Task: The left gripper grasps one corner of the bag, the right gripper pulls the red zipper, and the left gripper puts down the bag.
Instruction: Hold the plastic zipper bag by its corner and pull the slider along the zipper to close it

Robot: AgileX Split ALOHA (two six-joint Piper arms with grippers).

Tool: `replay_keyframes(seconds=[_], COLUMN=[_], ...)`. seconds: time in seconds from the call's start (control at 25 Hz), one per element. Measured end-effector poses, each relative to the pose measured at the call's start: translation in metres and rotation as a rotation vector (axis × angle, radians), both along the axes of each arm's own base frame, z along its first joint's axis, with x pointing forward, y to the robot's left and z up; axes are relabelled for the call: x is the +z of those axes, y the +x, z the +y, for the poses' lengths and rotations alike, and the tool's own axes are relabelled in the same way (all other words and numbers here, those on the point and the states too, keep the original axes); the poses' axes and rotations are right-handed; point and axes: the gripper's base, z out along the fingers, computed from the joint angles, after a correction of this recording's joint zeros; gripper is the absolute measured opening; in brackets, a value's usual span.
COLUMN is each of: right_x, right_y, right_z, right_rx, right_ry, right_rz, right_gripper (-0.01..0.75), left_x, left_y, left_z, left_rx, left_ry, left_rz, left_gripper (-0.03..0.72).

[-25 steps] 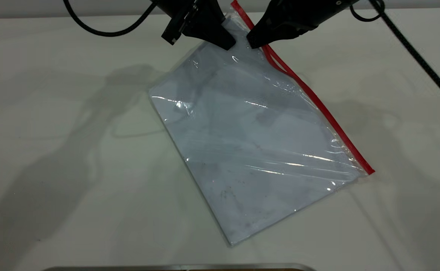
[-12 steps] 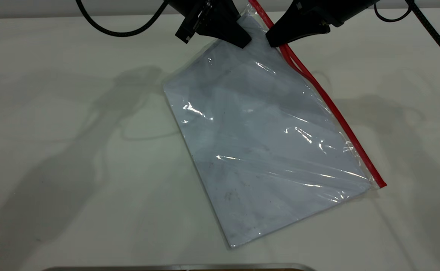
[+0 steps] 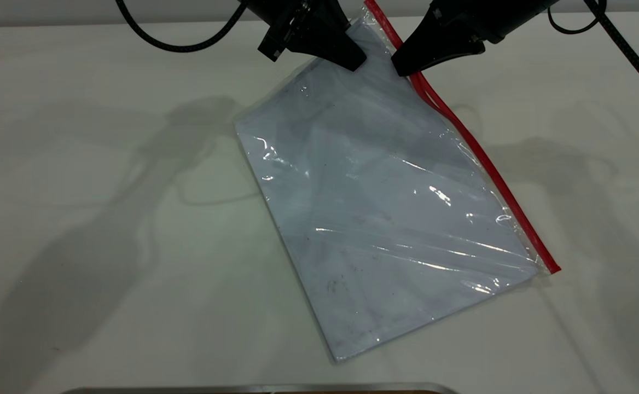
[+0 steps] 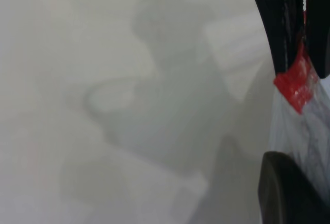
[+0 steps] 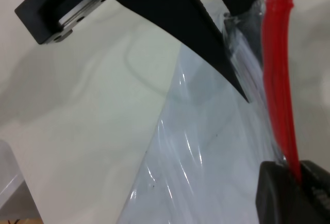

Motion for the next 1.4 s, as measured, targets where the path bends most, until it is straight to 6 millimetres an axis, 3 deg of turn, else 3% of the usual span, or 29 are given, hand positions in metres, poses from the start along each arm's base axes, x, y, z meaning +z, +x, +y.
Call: replay_keyframes(seconds=[0.32,0.6,0.84,1.0,1.24,1.4], right_x=[-0.002,-0.010,-0.012,-0.012,-0.008,-0.005], right_y=[-0.002,-0.010,-0.006,0.001,0.005,0.008], right_z=[-0.004,-0.016,-0.019,-0.021,-0.017,-0.014], right_rx=[0.007,0.082,0.056,0.011,0.026,0.026], right_ry=[-0.049,-0.153,-0.189,-0.206,-0.158,-0.124], right_rz=[0.022,0.064,0.039,-0.024,-0.106,-0.154], right_gripper=[0.076,0.085,0.116,0.228,0.476,0.512], left_x=[0.008,0.011,0.012,0.012,0.013,0.013], left_y=[0.007,0.027,0.027,0.025,0.019,0.016], left_z=[0.003,0.033,0.035,0.035,0.031,0.023], left_rx=[0.029,0.139,0.128,0.090,-0.029,-0.054], left_ry=[0.018,0.052,0.051,0.045,0.020,0.016], left_rz=[-0.006,-0.049,-0.039,-0.059,-0.124,-0.134], left_gripper=[0.052,0.052,0.052,0.052,0.052,0.052])
